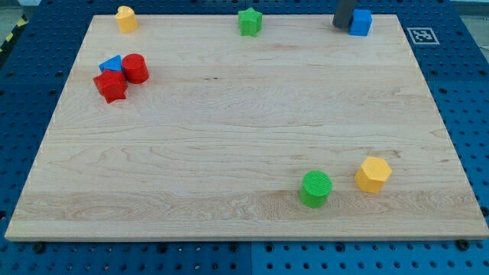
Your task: Keep arm in between green blocks
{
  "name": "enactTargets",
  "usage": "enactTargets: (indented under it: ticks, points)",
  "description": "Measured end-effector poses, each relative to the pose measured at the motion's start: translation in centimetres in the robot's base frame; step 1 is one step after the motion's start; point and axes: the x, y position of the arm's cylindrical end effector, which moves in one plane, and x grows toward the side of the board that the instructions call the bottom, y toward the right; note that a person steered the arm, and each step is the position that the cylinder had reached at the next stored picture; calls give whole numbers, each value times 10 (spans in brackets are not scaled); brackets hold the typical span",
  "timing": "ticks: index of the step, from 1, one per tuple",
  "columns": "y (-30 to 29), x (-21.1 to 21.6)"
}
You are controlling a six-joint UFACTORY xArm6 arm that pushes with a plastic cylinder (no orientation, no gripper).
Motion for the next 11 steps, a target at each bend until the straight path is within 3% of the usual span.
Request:
enactTargets:
  ticks: [3, 4, 5, 6, 7, 8, 11]
  points:
    - [30, 0]
    - [7, 30]
    - [-4, 107]
    - [-4, 133]
    - [-4, 133]
    - [-36, 133]
    - [-231, 118]
